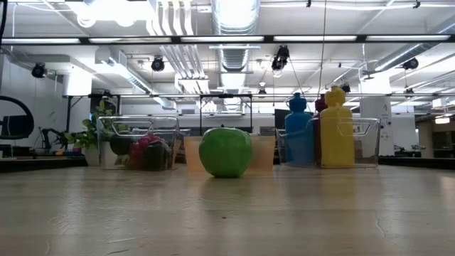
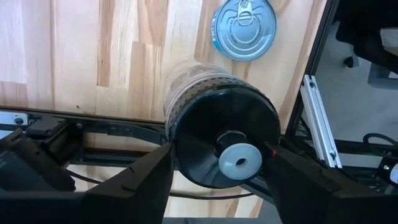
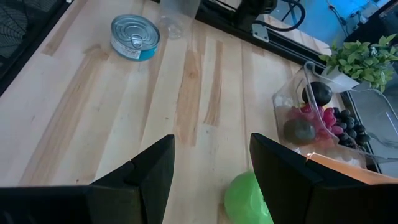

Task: Pick & Place Food Item
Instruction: Put the transparent water bottle into the right transparent bin

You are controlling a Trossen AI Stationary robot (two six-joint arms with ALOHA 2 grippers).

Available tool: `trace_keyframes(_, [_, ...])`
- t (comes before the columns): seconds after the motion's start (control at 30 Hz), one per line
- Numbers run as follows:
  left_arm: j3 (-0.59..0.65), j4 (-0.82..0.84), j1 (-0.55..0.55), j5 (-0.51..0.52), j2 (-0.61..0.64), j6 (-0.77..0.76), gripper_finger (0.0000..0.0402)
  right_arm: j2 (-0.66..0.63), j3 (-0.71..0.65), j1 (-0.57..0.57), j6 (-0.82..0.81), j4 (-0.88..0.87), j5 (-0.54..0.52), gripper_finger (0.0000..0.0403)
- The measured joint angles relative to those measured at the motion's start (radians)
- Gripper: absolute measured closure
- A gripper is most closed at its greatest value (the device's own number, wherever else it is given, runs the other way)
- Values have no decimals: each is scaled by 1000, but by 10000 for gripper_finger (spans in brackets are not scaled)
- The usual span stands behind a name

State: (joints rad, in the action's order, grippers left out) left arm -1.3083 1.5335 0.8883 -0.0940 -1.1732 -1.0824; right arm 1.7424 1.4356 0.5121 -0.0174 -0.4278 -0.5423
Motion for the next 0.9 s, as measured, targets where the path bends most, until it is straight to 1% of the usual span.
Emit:
trace_keyframes(0.23, [0,-6,0,0,0,3,169,0,0,0,-24,-1,0,197])
trace_keyframes(0.37, [1,-9,0,0,0,-35,168,0,0,0,-58,0,-1,197])
trace_keyframes(0.5, [1,-10,0,-1,0,-19,173,0,0,0,-58,-1,-1,197])
trace_keyframes(0.63, [0,-10,0,-1,0,-15,199,0,0,-1,-60,-1,-1,197])
trace_keyframes(0.9, [-1,-12,0,-3,0,-15,273,0,-1,0,-80,-1,-1,197])
